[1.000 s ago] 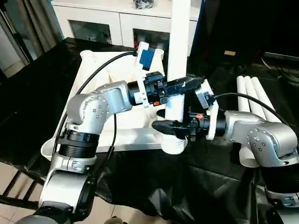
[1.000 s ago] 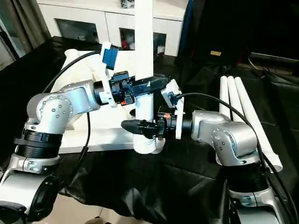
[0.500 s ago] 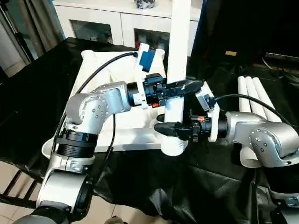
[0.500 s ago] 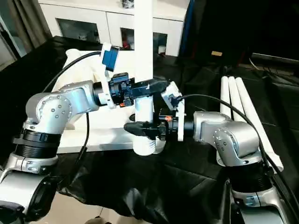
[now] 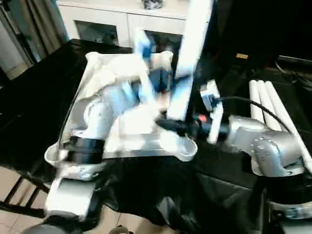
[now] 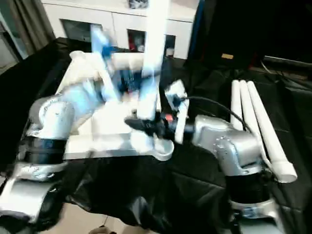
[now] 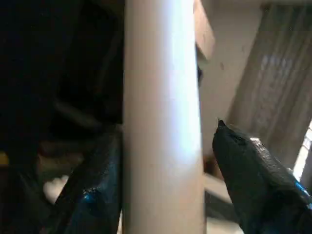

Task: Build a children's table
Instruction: Pick table leg, then insert table leg to table base

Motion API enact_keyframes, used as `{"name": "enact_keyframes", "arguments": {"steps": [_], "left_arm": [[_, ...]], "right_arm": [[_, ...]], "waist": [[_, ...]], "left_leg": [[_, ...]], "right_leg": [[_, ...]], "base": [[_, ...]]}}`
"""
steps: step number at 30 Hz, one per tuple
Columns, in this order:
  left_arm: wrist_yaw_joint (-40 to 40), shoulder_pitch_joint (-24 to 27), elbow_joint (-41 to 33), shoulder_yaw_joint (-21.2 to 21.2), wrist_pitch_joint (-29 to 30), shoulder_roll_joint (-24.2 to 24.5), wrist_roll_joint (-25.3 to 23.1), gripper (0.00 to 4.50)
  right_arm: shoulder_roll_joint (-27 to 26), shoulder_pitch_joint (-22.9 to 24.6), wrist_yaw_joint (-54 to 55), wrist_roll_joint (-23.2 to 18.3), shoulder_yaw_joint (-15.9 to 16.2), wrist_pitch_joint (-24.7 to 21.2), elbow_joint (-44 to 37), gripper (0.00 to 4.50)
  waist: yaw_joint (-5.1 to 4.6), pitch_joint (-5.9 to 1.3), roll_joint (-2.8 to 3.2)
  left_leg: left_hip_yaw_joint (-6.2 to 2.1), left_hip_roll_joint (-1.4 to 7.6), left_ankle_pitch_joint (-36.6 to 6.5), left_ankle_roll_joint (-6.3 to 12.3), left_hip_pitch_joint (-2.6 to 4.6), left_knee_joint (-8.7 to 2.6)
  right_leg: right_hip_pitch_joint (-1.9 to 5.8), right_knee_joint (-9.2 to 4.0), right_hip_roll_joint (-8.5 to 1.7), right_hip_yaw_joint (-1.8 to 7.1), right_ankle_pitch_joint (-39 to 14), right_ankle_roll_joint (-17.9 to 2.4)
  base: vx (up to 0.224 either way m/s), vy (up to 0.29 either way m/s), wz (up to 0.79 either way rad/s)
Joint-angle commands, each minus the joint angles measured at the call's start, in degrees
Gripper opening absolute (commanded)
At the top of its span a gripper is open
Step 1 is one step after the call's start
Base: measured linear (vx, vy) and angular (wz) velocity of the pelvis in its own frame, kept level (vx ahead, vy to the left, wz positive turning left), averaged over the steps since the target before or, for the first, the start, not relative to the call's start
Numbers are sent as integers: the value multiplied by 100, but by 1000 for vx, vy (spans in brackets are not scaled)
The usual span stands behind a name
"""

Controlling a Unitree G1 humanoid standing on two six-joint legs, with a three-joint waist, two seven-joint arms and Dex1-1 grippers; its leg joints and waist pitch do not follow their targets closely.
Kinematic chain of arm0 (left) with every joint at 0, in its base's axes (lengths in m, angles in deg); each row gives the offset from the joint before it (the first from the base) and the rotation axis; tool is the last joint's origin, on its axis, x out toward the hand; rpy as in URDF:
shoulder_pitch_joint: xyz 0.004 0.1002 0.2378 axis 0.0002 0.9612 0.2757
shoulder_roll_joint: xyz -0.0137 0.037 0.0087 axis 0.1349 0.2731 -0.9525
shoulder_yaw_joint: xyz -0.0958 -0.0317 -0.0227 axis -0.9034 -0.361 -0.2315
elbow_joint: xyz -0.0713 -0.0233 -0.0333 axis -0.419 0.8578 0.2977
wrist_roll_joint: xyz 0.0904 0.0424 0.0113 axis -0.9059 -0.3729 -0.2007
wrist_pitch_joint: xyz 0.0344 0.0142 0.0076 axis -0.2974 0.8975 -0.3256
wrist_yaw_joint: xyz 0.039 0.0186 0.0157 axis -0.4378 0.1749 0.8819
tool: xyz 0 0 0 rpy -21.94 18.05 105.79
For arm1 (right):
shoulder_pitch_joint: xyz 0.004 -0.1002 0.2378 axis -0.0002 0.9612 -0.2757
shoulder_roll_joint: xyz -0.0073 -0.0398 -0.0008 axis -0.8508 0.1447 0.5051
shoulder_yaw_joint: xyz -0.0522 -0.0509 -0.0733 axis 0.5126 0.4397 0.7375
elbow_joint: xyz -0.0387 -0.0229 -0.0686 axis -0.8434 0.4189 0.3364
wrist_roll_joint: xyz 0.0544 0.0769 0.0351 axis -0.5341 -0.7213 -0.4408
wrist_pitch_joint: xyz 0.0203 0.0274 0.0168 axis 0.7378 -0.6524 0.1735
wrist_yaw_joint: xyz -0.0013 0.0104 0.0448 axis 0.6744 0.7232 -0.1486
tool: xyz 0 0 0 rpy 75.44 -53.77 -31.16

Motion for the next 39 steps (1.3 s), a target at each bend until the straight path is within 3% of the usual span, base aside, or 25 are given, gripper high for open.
{"name": "enact_keyframes", "arguments": {"steps": [1, 4, 7, 10, 11, 13, 15, 18, 22, 24, 27, 33, 34, 39], "left_arm": [[144, -240, -101, -269, -210, -61, 230, 300], [292, -369, 52, -564, -287, -80, 424, 300], [33, -177, -22, -422, -465, 262, 32, 300], [-413, 196, -197, 97, -555, 702, -477, 300], [-853, 597, -343, 647, -719, 1135, -964, 300], [-1243, 1014, -462, 1239, -910, 1567, -1417, 300], [-1660, 1649, -450, 2119, -1307, 2177, -2096, 300], [-1768, 2035, -155, 2646, -1650, 2425, -2522, 300], [-1652, 2124, 204, 2754, -1855, 2357, -2833, 300], [-1517, 2102, 585, 2807, -2027, 2281, -3067, 300], [-1362, 2008, 1089, 2871, -2374, 2238, -3304, 283], [-1528, 1885, 1553, 2895, -2477, 2251, -3378, 253], [-1552, 1874, 1606, 2884, -2523, 2241, -3414, 228], [-1770, 1807, 1846, 2879, -2676, 2182, -3455, 194]], "right_arm": [[-124, 162, 418, 252, -183, 317, 47, 189], [-376, 271, 743, 429, -290, 842, 45, 189], [-445, 323, 1027, 493, -427, 893, 88, 189], [-421, 397, 1138, 578, -498, 1041, 70, 189], [-362, 492, 1208, 693, -511, 1170, 39, 189], [-245, 643, 1193, 854, -412, 1280, -16, 189], [-128, 905, 1174, 1063, -265, 1398, -64, 189], [-91, 1093, 1295, 1245, -155, 1441, -74, 189], [-89, 1177, 1377, 1326, -131, 1523, -52, 189], [-101, 1218, 1377, 1348, -95, 1599, -56, 189], [-152, 1233, 1417, 1399, -53, 1635, -77, 189], [-160, 1194, 1330, 1473, 60, 1786, -35, 189], [-161, 1193, 1336, 1472, 68, 1799, -29, 189], [-155, 1192, 1314, 1560, 179, 1893, 32, 189]], "waist": [[14, -468, -50], [18, -469, -34], [-20, -460, -22], [-67, -448, 5], [-61, -452, 7], [-77, -459, 22], [-99, -451, 31], [-104, -441, 60], [-109, -401, 71], [-121, -397, 40], [-119, -425, 49], [-142, -436, 55], [-141, -432, 58], [-141, -418, 54]], "left_leg": [[24, 132, 199, 121, -70, -349], [30, 116, 172, 45, -75, -348], [14, 110, 106, 25, -67, -374], [14, 127, 35, 14, -52, -393], [1, 148, 13, 3, -50, -410], [-3, 170, 38, -27, -40, -417], [20, 161, 43, -54, -42, -425], [18, 162, -162, -111, -30, -444], [29, 173, -580, -229, 2, -473], [28, 163, -671, -229, -15, -477], [12, 157, -559, -212, -28, -471], [10, 165, -455, -206, -35, -456], [11, 169, -467, -194, -32, -459], [17, 166, -588, -186, -29, -465]], "right_leg": [[456, -349, -335, 185, -219, -1362], [452, -351, -338, 185, -238, -1356], [462, -354, -307, 180, -292, -1237], [437, -374, -310, 181, -474, -1107], [436, -375, -330, 184, -569, -1043], [414, -352, -327, 186, -570, -944], [401, -343, -309, 195, -451, -931], [388, -377, -321, 198, -649, -937], [352, -429, -329, 212, -1099, -1003], [365, -466, -330, 217, -1320, -921], [387, -445, -336, 221, -1209, -861], [381, -400, -344, 220, -814, -1035], [377, -400, -344, 218, -795, -1067], [376, -429, -348, 224, -991, -1065]], "base": [[0, 0, 0], [0, 0, 0], [0, 0, 0], [0, 0, 0], [0, 0, 0], [0, 0, 0], [0, 0, 0], [0, 0, 0], [0, 0, 0], [0, 0, 0], [0, 0, 0], [0, 0, 0], [0, 0, 0], [0, 0, 0]]}}
